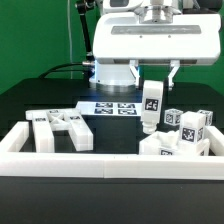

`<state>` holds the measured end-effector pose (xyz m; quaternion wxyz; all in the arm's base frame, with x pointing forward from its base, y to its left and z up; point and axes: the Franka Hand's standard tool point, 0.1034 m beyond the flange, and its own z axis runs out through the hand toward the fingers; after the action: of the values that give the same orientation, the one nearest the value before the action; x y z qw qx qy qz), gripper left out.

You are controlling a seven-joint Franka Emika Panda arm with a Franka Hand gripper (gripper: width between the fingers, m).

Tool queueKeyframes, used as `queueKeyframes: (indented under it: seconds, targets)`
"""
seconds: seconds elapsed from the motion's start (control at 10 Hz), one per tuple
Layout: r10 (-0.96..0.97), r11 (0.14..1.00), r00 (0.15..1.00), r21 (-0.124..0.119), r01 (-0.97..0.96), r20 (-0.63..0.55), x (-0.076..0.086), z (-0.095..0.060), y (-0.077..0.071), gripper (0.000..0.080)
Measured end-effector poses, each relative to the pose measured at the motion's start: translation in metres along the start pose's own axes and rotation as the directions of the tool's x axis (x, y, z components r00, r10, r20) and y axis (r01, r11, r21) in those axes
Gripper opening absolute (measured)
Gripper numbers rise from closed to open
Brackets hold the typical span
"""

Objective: Assemble chair

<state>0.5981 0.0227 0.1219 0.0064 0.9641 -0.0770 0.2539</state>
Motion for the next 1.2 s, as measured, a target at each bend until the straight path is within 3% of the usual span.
queueKeyframes:
  seconds: [0.7, 1.2]
  targets:
    - [-0.021, 1.000, 1.000, -0.008, 0.021, 0.012, -0.021, 0.011, -0.003, 0.0291]
    - [-0.028, 1.000, 1.000, -0.009, 0.028, 0.013, -0.024, 0.018, -0.006, 0.0291]
